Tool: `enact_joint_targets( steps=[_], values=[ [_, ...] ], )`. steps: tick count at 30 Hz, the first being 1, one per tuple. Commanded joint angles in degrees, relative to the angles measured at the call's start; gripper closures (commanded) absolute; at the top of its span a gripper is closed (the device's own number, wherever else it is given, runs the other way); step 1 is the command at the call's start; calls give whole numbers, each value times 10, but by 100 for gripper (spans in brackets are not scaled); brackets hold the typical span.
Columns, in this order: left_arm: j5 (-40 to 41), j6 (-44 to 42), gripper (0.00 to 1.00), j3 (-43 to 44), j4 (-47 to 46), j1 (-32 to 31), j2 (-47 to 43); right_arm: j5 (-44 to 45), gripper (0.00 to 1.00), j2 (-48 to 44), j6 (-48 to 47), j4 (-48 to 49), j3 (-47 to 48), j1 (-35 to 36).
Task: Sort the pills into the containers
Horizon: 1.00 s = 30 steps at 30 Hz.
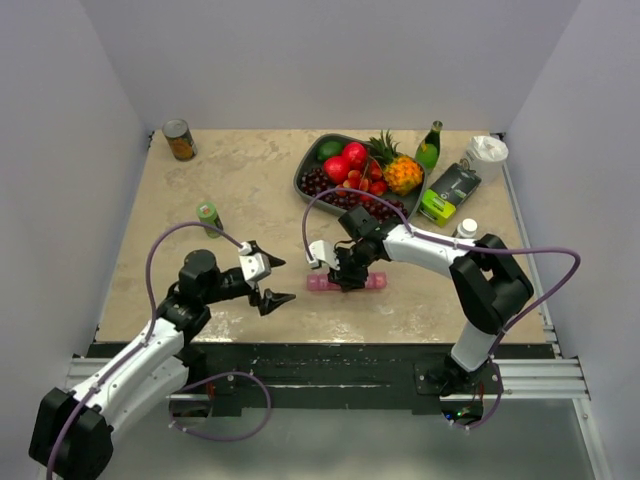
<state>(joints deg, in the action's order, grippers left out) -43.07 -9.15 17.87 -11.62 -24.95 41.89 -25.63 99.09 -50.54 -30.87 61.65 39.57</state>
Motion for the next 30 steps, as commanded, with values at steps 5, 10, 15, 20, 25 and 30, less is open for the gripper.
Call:
enact_joint_targets(
  steps=[5,10,15,20,25,30],
  values=[
    [18,-133,13,17,-10,-58,61,-51,82,0,-12,-23,8,-4],
    [31,-150,14,29,-11,-98,107,-68,83,2,-17,-31,12,-5],
    [63,-177,14,39,-13,-138,151,-79,83,5,-17,-38,14,-4],
    [85,-183,14,45,-20,-152,170,-86,83,4,-20,-41,15,-5],
    [98,-182,14,40,-27,-159,168,-91,83,6,-22,-43,16,-4],
    [98,-176,13,40,-44,-161,172,-98,83,3,-25,-48,17,-5]
  ],
)
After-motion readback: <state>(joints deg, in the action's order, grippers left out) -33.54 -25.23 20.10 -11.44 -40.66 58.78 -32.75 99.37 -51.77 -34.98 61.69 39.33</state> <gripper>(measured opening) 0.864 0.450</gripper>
